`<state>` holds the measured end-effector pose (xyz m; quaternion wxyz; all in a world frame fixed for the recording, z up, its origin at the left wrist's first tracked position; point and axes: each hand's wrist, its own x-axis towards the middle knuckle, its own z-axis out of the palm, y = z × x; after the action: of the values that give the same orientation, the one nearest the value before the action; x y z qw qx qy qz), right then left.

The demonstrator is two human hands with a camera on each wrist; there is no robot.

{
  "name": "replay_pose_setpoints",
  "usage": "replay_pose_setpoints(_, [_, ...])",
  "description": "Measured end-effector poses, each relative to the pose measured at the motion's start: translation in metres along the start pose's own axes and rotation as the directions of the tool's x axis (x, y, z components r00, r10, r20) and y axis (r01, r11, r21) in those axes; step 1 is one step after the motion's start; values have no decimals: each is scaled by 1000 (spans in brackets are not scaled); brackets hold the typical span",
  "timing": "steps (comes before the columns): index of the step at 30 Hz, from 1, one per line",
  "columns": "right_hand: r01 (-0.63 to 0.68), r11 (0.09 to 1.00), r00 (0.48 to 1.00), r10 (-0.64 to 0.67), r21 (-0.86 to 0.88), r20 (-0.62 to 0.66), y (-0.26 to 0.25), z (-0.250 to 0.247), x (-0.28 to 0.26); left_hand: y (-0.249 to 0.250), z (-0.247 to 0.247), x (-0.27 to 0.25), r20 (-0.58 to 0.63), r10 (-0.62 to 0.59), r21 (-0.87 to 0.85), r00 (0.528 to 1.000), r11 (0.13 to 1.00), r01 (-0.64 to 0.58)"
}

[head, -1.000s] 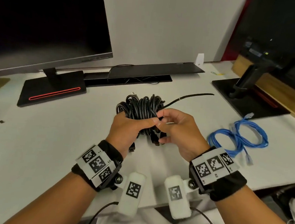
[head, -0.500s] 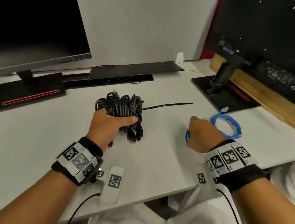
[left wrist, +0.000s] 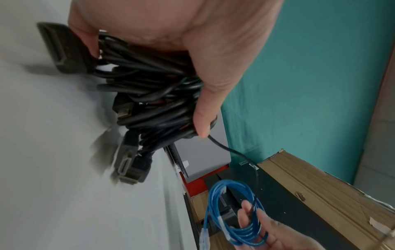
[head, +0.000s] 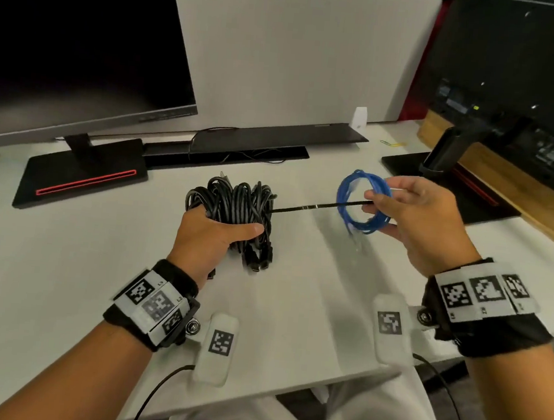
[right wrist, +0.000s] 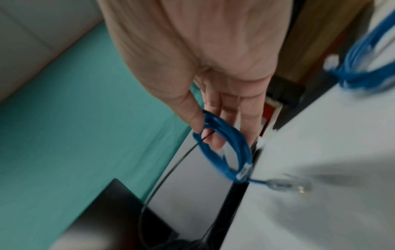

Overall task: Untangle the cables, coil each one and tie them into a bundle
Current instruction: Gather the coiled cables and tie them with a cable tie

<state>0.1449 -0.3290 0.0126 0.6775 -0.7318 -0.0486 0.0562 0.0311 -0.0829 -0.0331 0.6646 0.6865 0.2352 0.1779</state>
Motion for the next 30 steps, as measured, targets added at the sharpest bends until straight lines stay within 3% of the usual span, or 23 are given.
replay_pose_setpoints(6, [-27, 996, 1000, 26, 83, 8, 9, 44, -16, -1, 6, -3, -31, 33, 24, 999, 999, -33])
replay_pose_setpoints(11, [91, 992, 993, -83, 88, -84, 19, 86, -31, -2, 17, -11, -23, 3, -8, 1000, 1000, -3])
replay_pose_setpoints(16, [163, 985, 985, -165, 49, 42, 22, 108, -47, 0, 20, -17, 13, -1, -52, 1000, 999, 2])
replay_pose_setpoints(19, [223, 975, 971, -221, -5, 90, 25, 109, -51, 2, 21, -17, -8, 10, -32, 1000, 999, -10])
replay_pose_setpoints(21, [237, 971, 971, -238, 3, 18, 24, 102, -45, 2, 18, -13, -62, 13, 27, 998, 1000, -11])
replay_pose_setpoints(25, [109, 989, 988, -97, 98, -117, 16, 79, -23, 3, 10, -7, -117, -20, 67, 993, 997, 28])
replay_pose_setpoints(28, [92, 990, 993, -83, 108, -85, 7, 66, -14, 7, 8, -6, -94, -10, 102, 996, 995, 19])
replay_pose_setpoints(30, [151, 988, 987, -150, 21, -55, 1, 62, -12, 9, 8, -5, -92, 10, 191, 996, 982, 8])
